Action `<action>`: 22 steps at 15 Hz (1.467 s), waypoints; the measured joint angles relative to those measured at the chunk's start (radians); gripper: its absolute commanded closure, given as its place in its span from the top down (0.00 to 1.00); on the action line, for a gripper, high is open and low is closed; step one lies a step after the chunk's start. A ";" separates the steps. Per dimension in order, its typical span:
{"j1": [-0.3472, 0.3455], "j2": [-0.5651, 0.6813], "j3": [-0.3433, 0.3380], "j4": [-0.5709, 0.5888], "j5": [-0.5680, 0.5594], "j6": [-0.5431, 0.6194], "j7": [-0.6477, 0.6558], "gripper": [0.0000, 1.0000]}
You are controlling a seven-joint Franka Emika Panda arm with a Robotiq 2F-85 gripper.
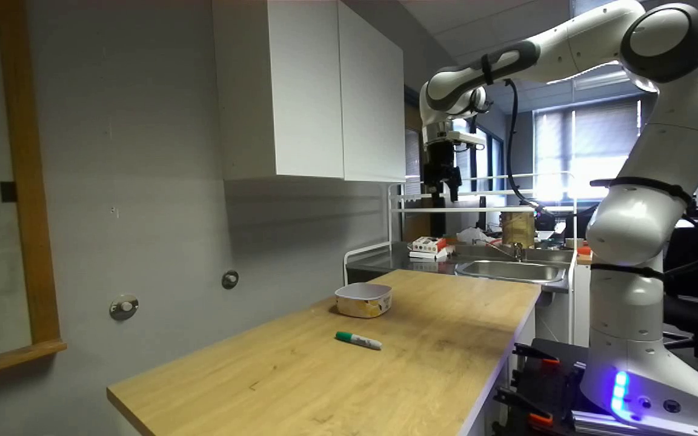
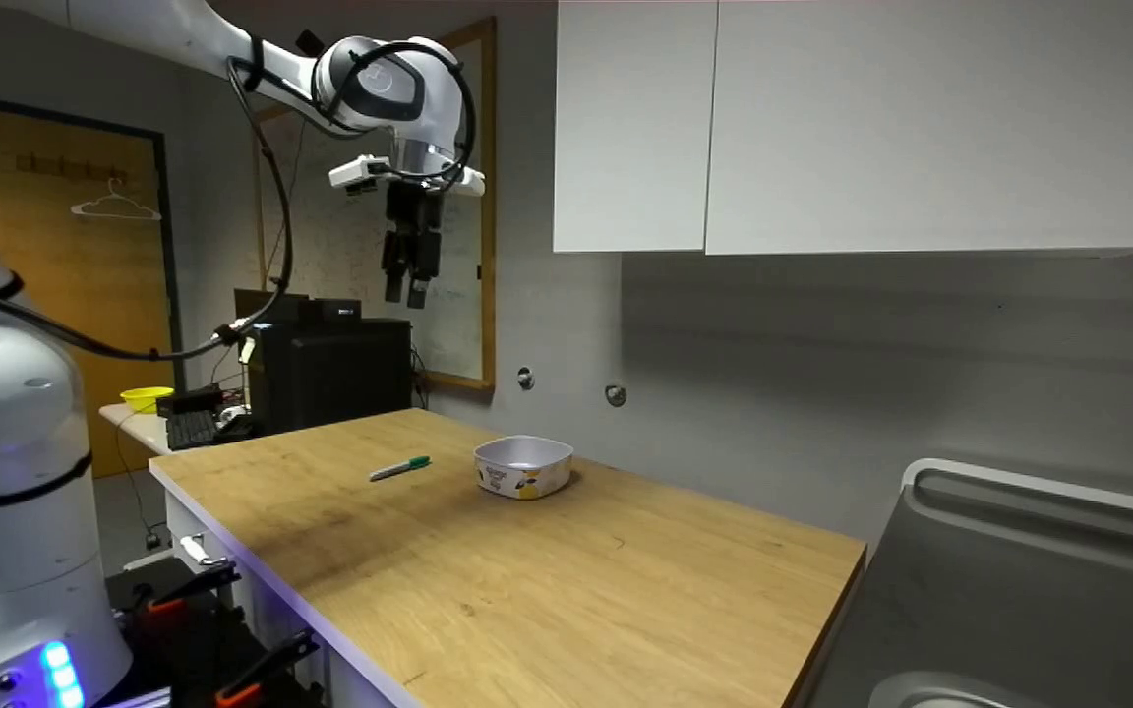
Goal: Put the marker in the bowl
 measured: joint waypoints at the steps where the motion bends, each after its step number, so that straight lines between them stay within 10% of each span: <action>1: 0.000 0.000 0.000 0.000 0.000 0.000 0.000 1.00; 11: 0.004 0.028 0.018 0.001 -0.003 0.012 0.000 1.00; 22: 0.117 0.258 0.203 0.049 -0.125 0.020 0.129 1.00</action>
